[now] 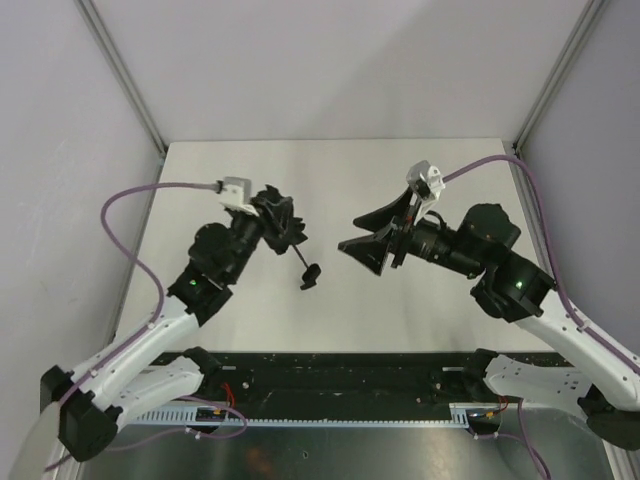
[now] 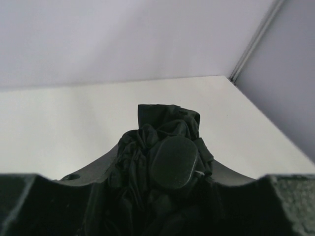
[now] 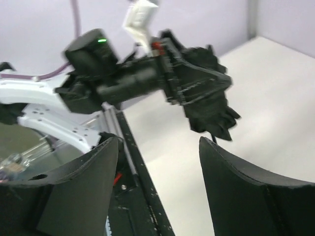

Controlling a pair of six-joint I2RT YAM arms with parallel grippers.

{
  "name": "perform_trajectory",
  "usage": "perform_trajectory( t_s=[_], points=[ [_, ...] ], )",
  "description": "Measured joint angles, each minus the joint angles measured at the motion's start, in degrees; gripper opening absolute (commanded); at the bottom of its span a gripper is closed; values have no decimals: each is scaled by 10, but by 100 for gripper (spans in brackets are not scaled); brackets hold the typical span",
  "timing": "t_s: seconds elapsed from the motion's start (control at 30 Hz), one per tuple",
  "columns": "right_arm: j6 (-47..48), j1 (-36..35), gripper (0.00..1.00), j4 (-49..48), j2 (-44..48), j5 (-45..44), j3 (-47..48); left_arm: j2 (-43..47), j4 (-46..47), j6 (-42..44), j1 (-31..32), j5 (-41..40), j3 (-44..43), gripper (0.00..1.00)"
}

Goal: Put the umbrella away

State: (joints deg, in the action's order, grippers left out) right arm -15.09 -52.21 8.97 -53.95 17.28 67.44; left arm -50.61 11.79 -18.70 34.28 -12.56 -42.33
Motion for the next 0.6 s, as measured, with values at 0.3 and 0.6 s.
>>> perform_trajectory(
  t_s=[0.3,0.6],
  points=[
    [-41,66,71,57,6,-21,-102,-111,269,248,129,-96,86,0],
    [-69,101,71,62,33,-7,-181,-296,369,132,207,-161,216,0]
  ],
)
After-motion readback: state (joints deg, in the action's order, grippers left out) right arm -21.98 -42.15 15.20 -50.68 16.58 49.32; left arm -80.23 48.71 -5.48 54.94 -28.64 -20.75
